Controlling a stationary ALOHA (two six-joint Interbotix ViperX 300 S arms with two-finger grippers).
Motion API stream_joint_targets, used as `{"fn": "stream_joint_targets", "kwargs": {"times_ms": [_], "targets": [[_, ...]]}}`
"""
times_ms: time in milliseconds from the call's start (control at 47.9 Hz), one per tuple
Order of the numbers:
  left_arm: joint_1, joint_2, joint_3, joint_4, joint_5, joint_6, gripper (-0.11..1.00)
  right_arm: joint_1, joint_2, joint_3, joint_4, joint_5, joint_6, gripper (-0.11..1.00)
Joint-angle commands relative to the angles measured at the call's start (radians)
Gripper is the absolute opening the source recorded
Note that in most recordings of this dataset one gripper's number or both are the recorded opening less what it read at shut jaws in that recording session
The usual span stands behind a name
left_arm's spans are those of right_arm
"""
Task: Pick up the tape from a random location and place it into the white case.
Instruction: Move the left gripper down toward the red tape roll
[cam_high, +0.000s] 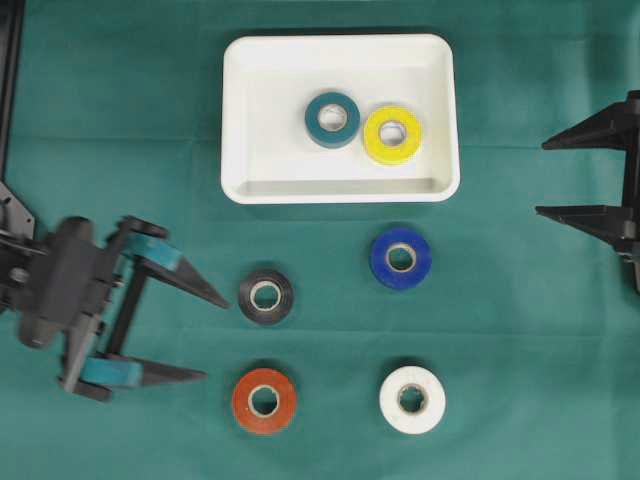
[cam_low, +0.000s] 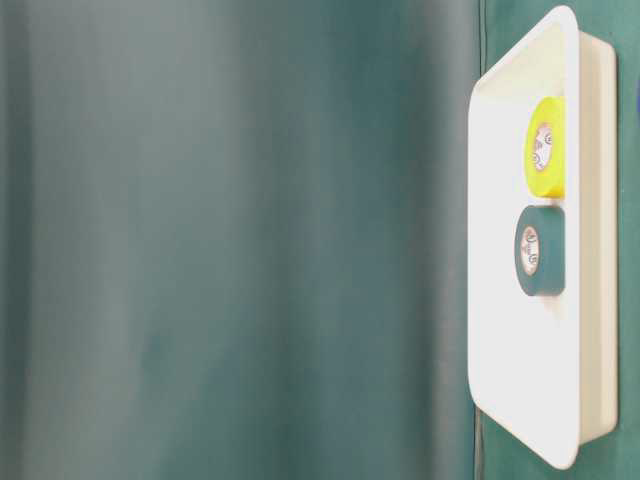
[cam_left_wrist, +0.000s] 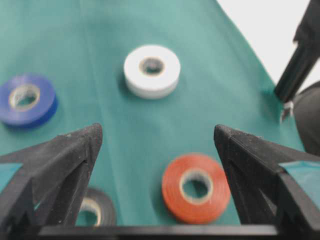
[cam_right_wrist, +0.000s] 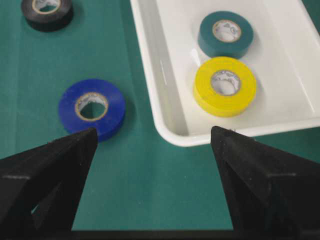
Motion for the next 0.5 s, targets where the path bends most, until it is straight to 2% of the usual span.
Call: {"fn": "stream_joint_targets", "kwargs": {"times_ms": [0, 188, 480], "targets": [[-0.002, 0.046, -0.071, 0.0, -0.011, 0.002, 0.95, 0.0, 0.006, -0.023, -0.003, -0.005, 0.0, 0.86], [-0.002, 0.126, -0.143, 0.0, -0.005, 0.0, 0.95, -0.002, 0.006, -0.021, -0.003, -0.005, 0.0, 0.86], [-0.002, 0.16, -0.183, -0.002, 0.063, -0.005, 0.95, -0.002, 0.006, -0.023, -0.003, -0.005, 0.0, 0.86]]}}
